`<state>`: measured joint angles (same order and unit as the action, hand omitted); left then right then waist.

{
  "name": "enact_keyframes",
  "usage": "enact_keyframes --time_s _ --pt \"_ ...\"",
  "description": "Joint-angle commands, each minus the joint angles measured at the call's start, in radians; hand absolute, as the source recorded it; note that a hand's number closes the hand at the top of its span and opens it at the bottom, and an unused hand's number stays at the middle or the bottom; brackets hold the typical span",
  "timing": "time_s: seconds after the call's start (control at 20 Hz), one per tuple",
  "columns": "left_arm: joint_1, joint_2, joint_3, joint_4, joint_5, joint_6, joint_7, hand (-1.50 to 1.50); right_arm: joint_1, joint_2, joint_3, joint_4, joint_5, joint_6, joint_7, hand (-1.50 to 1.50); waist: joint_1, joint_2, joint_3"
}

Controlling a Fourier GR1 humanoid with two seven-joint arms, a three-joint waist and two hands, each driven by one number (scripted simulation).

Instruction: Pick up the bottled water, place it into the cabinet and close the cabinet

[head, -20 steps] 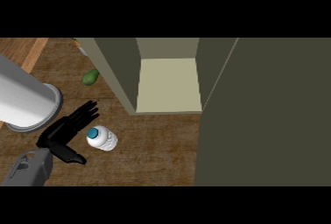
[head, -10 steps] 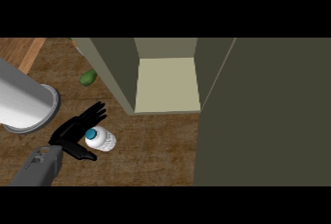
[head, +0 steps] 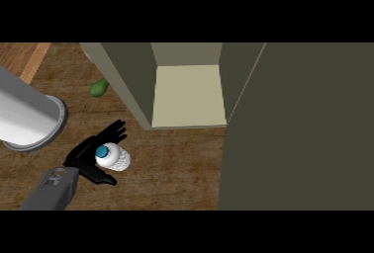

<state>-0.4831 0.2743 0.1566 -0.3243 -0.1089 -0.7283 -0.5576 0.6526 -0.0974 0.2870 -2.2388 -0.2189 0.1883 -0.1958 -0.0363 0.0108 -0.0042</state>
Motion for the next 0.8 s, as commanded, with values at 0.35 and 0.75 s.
enact_keyframes --time_s 0.35,0.75 --pt "-0.022 -0.053 0.001 0.085 0.044 -0.220 -0.040 -1.50 -0.025 0.013 -0.012 0.043 0.001 -0.001 -0.036 -1.50 -0.004 0.002 0.000" --pt "-0.036 -0.103 -0.010 0.074 0.066 -0.262 0.008 -1.50 -0.045 0.013 0.009 0.058 0.000 -0.008 0.007 -1.50 0.004 0.002 0.000"
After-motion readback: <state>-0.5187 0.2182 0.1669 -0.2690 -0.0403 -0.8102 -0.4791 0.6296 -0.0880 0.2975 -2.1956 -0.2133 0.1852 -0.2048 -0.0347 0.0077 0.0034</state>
